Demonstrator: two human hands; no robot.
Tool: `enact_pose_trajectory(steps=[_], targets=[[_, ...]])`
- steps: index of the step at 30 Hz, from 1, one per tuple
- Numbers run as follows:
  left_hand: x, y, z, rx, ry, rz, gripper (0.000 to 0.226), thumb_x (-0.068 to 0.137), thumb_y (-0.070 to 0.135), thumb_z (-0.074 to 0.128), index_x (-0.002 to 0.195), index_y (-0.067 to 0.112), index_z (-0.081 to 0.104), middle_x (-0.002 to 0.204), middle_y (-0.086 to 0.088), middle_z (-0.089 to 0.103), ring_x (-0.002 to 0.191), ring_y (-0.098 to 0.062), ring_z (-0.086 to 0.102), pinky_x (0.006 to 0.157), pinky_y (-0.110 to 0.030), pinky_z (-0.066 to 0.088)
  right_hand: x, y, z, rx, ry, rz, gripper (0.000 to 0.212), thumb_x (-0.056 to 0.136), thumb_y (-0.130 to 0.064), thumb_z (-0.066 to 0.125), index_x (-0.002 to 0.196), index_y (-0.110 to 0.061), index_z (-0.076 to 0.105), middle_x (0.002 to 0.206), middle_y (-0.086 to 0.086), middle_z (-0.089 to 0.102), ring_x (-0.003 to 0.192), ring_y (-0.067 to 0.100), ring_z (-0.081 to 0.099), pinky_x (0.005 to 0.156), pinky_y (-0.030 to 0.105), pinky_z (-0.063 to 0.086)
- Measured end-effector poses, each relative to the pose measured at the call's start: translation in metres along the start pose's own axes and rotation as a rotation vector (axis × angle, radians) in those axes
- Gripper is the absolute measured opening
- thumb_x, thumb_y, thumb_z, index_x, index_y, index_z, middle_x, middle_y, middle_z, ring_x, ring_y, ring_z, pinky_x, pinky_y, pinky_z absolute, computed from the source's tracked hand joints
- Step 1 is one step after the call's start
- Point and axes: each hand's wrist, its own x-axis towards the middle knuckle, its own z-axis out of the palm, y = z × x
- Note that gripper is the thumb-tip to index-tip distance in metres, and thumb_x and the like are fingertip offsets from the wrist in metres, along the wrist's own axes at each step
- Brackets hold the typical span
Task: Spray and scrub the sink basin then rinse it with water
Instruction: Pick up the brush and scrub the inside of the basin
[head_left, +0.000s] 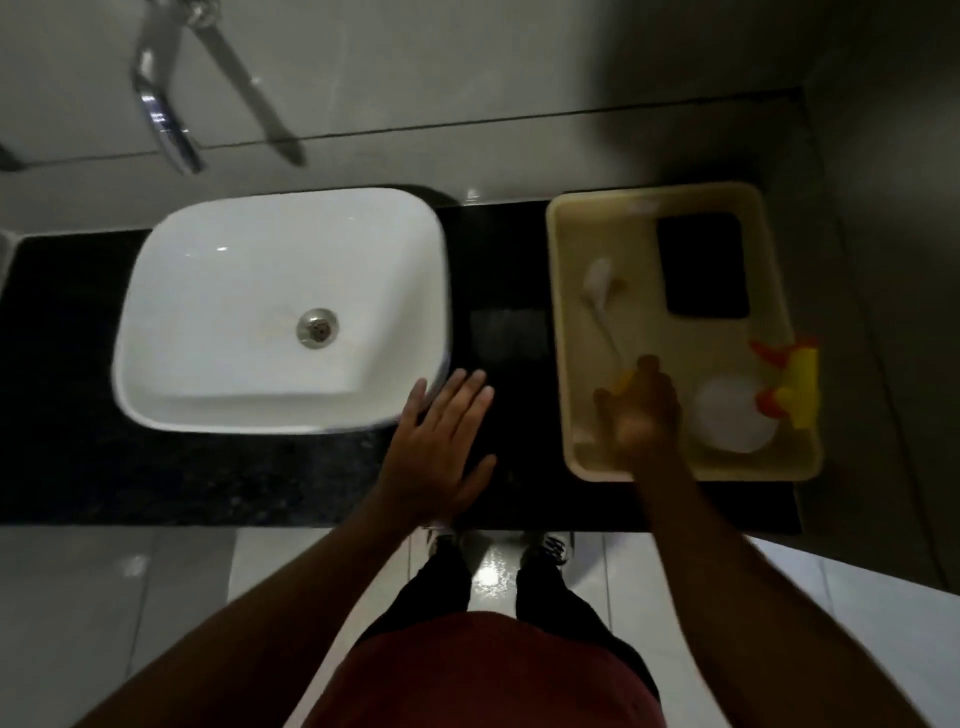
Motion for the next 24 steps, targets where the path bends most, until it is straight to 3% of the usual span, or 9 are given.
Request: enact_pose_trajectory(steps=[3, 6, 8, 11, 13, 15, 20, 22, 24], targets=[[-0.004, -0.03, -0.011, 0.075, -0.016, -0.083, 0.077, 0.094, 0.051, 0.044, 0.155, 0.007, 0.026, 0.163, -0.014, 0.022, 0.153, -0.026, 0.014, 0.122, -0.058, 0.012, 0.012, -0.002, 0.005, -0.048, -0.027, 0.071, 0.048, 0.081, -0.018, 0.075, 0.118, -0.002, 0.05, 0.115, 0.023, 0.061, 0.097, 0.04, 0.061, 0.077, 0.042, 0.054], [0.006, -0.046, -0.012, 0.104, -0.058, -0.185, 0.083, 0.093, 0.054, 0.044, 0.157, 0.006, 0.021, 0.166, -0.013, 0.015, 0.154, -0.025, 0.008, 0.122, -0.057, 0.012, 0.011, -0.005, 0.01, 0.03, 0.006, 0.089, 0.027, 0.079, -0.012, 0.074, 0.1, 0.0, 0.062, 0.1, 0.021, 0.067, 0.071, 0.028, 0.057, 0.058, 0.028, 0.044], [0.01, -0.049, -0.01, 0.093, -0.06, -0.209, 0.084, 0.095, 0.056, 0.04, 0.157, 0.006, 0.017, 0.167, -0.012, 0.011, 0.154, -0.024, 0.006, 0.122, -0.057, 0.013, 0.007, -0.008, 0.011, 0.137, -0.021, 0.138, 0.026, 0.077, -0.009, 0.075, 0.099, 0.002, 0.066, 0.097, 0.021, 0.069, 0.069, 0.028, 0.06, 0.059, 0.031, 0.051], [0.01, -0.045, -0.009, 0.052, -0.058, -0.227, 0.084, 0.095, 0.058, 0.036, 0.158, 0.007, 0.014, 0.167, -0.011, 0.008, 0.154, -0.023, 0.005, 0.121, -0.057, 0.013, -0.003, -0.023, 0.006, 0.238, 0.016, 0.147, 0.04, 0.075, -0.005, 0.075, 0.114, 0.001, 0.064, 0.097, 0.019, 0.067, 0.079, 0.035, 0.066, 0.072, 0.047, 0.06], [0.01, -0.049, -0.013, 0.028, -0.044, -0.233, 0.086, 0.094, 0.06, 0.037, 0.158, 0.007, 0.014, 0.167, -0.01, 0.008, 0.154, -0.023, 0.005, 0.121, -0.056, 0.013, -0.011, -0.036, 0.0, 0.259, 0.101, 0.083, 0.052, 0.073, -0.011, 0.08, 0.122, -0.005, 0.06, 0.107, 0.018, 0.068, 0.093, 0.038, 0.067, 0.081, 0.052, 0.058], [0.006, -0.064, -0.021, 0.004, -0.012, -0.268, 0.088, 0.093, 0.061, 0.038, 0.158, 0.006, 0.016, 0.167, -0.01, 0.011, 0.154, -0.022, 0.006, 0.121, -0.056, 0.014, -0.02, -0.055, -0.007, 0.306, 0.158, -0.023, 0.048, 0.074, -0.017, 0.081, 0.117, -0.011, 0.06, 0.104, 0.013, 0.069, 0.092, 0.033, 0.067, 0.08, 0.049, 0.058], [-0.028, -0.159, -0.054, 0.066, 0.042, -0.516, 0.085, 0.095, 0.06, 0.036, 0.156, 0.003, 0.019, 0.165, -0.013, 0.017, 0.153, -0.028, 0.013, 0.119, -0.058, 0.018, -0.055, -0.129, -0.002, 0.451, 0.077, -0.18, 0.039, 0.078, -0.023, 0.079, 0.111, -0.023, 0.058, 0.099, 0.002, 0.067, 0.091, 0.022, 0.067, 0.081, 0.046, 0.058], [-0.049, -0.206, -0.065, 0.119, 0.014, -0.612, 0.084, 0.096, 0.061, 0.029, 0.158, 0.006, 0.015, 0.166, -0.012, 0.013, 0.153, -0.028, 0.01, 0.119, -0.059, 0.016, -0.073, -0.154, 0.009, 0.494, 0.014, -0.293, 0.037, 0.082, -0.021, 0.078, 0.113, -0.022, 0.059, 0.097, 0.003, 0.068, 0.075, 0.012, 0.068, 0.068, 0.036, 0.058], [-0.069, -0.248, -0.074, 0.141, -0.031, -0.622, 0.086, 0.094, 0.064, 0.025, 0.159, 0.009, 0.009, 0.167, -0.009, 0.008, 0.154, -0.026, 0.005, 0.12, -0.06, 0.011, -0.091, -0.176, 0.027, 0.515, -0.113, -0.367, 0.032, 0.087, -0.017, 0.074, 0.115, -0.019, 0.058, 0.091, 0.011, 0.068, 0.054, 0.015, 0.064, 0.05, 0.032, 0.055]])
